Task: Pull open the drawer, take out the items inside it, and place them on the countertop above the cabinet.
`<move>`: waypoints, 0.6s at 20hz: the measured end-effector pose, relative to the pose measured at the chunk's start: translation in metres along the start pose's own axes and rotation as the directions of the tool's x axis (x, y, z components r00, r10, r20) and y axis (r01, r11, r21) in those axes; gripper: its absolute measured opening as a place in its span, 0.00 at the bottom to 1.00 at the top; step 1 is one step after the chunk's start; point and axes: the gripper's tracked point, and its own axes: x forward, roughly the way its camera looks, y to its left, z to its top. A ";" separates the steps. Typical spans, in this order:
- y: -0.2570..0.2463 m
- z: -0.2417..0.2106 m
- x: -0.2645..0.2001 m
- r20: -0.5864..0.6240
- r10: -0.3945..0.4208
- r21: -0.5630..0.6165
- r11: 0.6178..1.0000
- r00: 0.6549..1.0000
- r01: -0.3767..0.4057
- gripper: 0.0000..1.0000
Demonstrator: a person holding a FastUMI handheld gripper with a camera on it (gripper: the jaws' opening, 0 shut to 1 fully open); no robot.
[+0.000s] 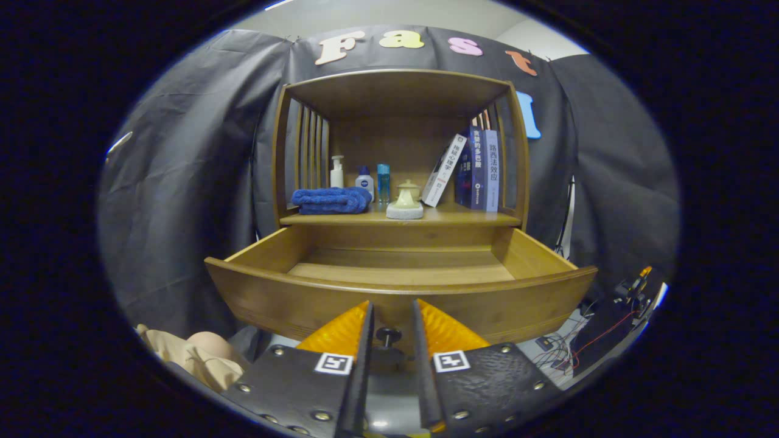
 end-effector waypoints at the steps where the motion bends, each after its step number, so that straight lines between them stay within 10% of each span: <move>1: 0.002 -0.004 0.002 -0.010 0.003 0.008 1.000 1.000 -0.003 0.42; 8: 0.007 -0.007 0.013 0.006 -0.021 -0.029 0.999 1.000 0.021 0.96; 12: -0.002 -0.009 0.022 0.002 -0.073 0.012 0.997 0.997 0.073 0.97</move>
